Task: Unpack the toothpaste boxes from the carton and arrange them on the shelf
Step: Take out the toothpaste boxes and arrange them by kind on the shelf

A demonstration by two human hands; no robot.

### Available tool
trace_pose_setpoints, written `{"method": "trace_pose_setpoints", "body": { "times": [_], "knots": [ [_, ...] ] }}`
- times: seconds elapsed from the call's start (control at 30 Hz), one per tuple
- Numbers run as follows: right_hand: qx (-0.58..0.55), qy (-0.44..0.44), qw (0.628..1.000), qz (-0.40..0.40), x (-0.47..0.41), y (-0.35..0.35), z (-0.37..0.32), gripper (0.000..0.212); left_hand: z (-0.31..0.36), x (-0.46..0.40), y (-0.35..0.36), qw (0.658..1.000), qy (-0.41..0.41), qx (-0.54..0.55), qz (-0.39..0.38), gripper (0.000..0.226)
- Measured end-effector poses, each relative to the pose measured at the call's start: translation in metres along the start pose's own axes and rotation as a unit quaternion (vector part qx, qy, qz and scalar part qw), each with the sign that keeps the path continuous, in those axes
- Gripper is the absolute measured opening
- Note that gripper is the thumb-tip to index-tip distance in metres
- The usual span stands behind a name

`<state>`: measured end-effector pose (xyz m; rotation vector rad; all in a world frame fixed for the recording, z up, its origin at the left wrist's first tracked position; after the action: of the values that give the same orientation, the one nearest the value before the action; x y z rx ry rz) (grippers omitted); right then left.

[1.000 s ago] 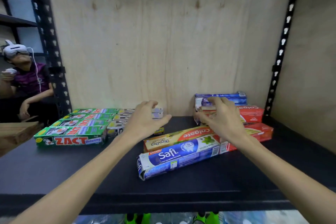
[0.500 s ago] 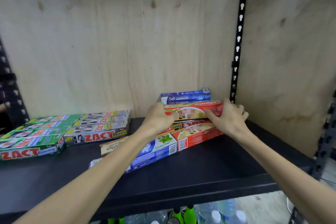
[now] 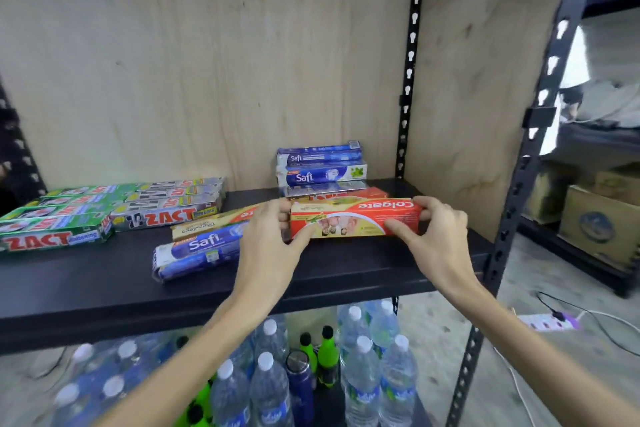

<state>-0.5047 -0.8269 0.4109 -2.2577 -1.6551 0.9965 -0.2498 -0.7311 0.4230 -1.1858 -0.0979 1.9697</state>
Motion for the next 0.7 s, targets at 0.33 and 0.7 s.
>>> {"method": "trace_pose_setpoints", "body": {
  "times": [0.33,0.7],
  "knots": [
    [0.016,-0.018,1.000,-0.018,0.016,-0.016,0.022,0.066,0.001,0.030,0.009,0.998,-0.010,-0.065,-0.023,0.034],
    [0.124,-0.076,0.986,-0.076,-0.056,0.015,-0.027,0.065,-0.027,-0.069,-0.007,0.979,-0.053,-0.189,-0.060,0.050]
  ]
}}
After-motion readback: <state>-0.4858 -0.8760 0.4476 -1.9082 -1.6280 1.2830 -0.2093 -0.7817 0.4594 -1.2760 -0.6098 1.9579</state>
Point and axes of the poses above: each hand's wrist, its own x-axis away from the middle knuckle, its own y-axis out of the palm, z = x × y, the point moved 7 cm from there along -x, towards the middle knuckle, and after that the axes turned 10 degrees about y, right-handed, at the moved point
